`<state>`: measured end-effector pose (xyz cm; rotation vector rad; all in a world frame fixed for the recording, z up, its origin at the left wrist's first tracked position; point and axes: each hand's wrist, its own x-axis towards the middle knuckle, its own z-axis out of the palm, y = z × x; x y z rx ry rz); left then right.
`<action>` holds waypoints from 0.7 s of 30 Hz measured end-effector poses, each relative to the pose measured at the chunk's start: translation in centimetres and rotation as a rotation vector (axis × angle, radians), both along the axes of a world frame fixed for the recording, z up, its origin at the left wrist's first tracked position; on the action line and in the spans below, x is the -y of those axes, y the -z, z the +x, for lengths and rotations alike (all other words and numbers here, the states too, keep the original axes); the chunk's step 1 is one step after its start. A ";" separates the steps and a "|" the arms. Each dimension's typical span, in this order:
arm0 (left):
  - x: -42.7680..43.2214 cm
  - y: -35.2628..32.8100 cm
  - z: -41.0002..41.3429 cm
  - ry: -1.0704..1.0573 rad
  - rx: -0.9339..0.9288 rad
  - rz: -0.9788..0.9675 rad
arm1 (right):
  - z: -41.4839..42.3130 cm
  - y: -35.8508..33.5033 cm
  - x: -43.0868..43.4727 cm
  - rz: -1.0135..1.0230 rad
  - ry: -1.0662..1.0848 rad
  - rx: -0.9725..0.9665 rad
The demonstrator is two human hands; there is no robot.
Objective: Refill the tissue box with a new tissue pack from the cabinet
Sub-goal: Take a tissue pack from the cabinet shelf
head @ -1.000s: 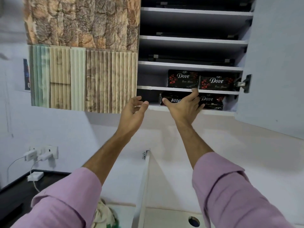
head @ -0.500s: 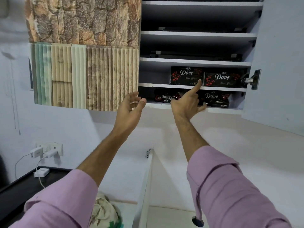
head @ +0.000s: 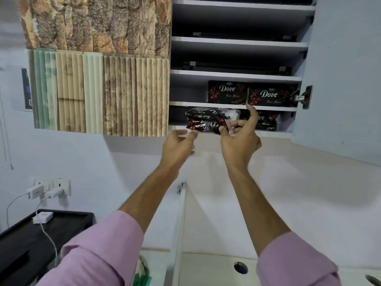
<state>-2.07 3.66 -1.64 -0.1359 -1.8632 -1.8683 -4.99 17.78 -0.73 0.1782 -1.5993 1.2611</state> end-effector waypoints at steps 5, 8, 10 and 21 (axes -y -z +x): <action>-2.4 1.3 1.5 0.278 0.159 0.214 | 2.8 3.9 -0.3 0.033 -0.041 -0.186; -4.1 2.7 2.2 0.377 0.131 0.326 | 4.3 6.4 -0.6 0.074 -0.106 -0.195; -5.4 4.0 2.6 0.342 0.080 0.442 | 5.1 8.2 -1.3 0.132 -0.165 -0.172; -11.0 14.6 9.0 0.246 0.283 0.514 | 8.4 15.5 -8.7 0.149 -0.169 0.029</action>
